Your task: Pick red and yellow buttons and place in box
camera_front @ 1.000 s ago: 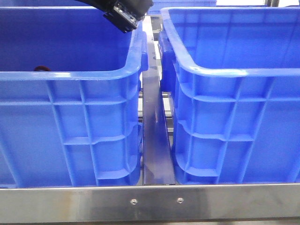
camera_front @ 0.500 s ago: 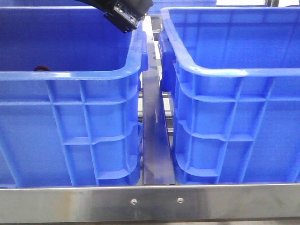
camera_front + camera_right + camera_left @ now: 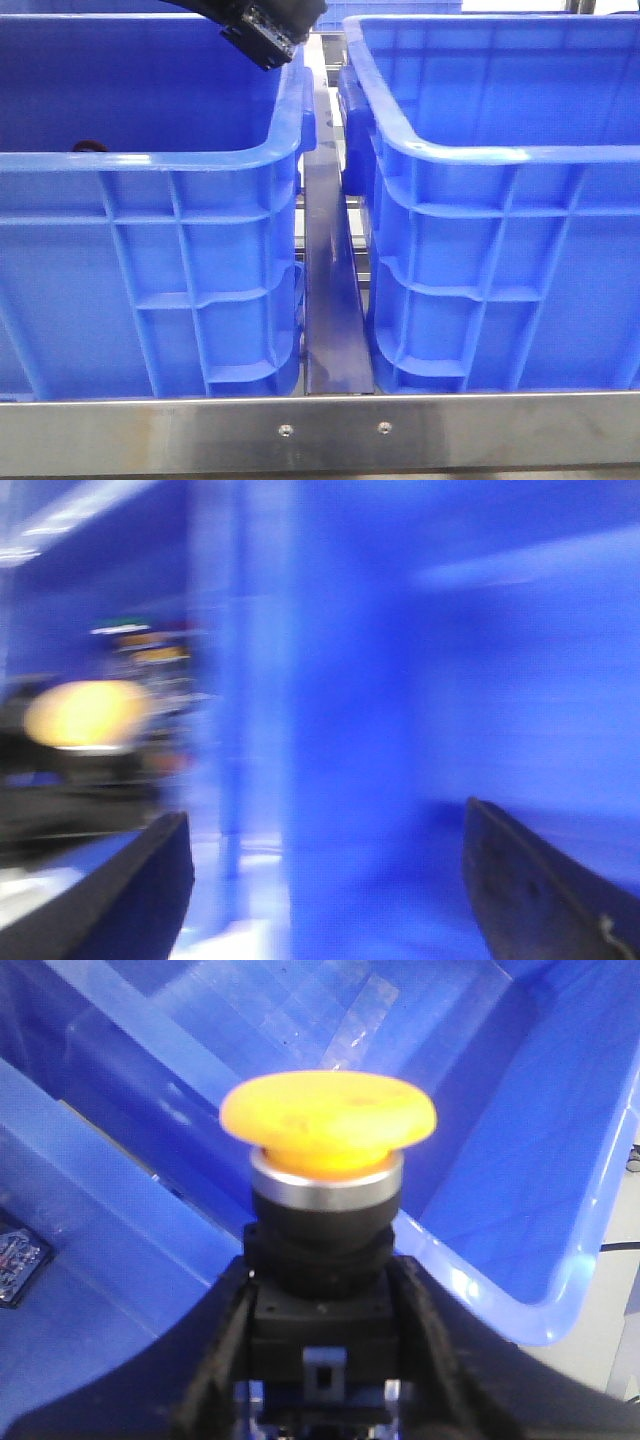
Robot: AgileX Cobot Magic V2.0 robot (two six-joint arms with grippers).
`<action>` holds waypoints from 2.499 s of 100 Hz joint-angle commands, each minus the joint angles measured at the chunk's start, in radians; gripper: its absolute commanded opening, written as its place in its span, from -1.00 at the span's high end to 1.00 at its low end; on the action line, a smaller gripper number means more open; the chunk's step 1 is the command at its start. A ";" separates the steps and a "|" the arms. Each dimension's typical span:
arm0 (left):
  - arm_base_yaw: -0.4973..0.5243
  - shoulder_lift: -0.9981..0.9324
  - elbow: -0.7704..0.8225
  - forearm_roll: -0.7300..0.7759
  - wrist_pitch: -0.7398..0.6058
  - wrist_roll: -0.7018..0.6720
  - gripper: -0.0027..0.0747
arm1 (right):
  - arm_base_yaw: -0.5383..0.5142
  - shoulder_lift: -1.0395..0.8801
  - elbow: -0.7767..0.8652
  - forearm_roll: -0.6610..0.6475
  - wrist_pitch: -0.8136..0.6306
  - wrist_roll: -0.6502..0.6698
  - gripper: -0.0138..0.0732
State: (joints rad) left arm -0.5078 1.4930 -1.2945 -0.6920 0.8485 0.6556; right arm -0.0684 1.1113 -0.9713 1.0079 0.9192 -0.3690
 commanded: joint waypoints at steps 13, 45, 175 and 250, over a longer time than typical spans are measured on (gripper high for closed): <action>-0.009 -0.040 -0.024 -0.053 -0.041 0.002 0.69 | 0.070 0.119 -0.106 0.268 0.032 -0.134 -0.64; -0.009 -0.040 -0.024 -0.053 -0.042 0.002 0.69 | 0.253 0.299 -0.283 0.268 -0.012 -0.134 -0.64; -0.009 -0.040 -0.024 -0.052 -0.030 0.004 -0.62 | 0.237 0.409 -0.417 0.271 0.045 -0.145 0.22; -0.009 -0.040 -0.024 -0.068 -0.032 0.004 -0.62 | 0.073 0.351 -0.312 0.001 -0.393 -0.484 0.22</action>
State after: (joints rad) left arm -0.5078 1.4930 -1.2928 -0.7092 0.8452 0.6587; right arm 0.0053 1.5071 -1.2973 0.9724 0.6549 -0.8125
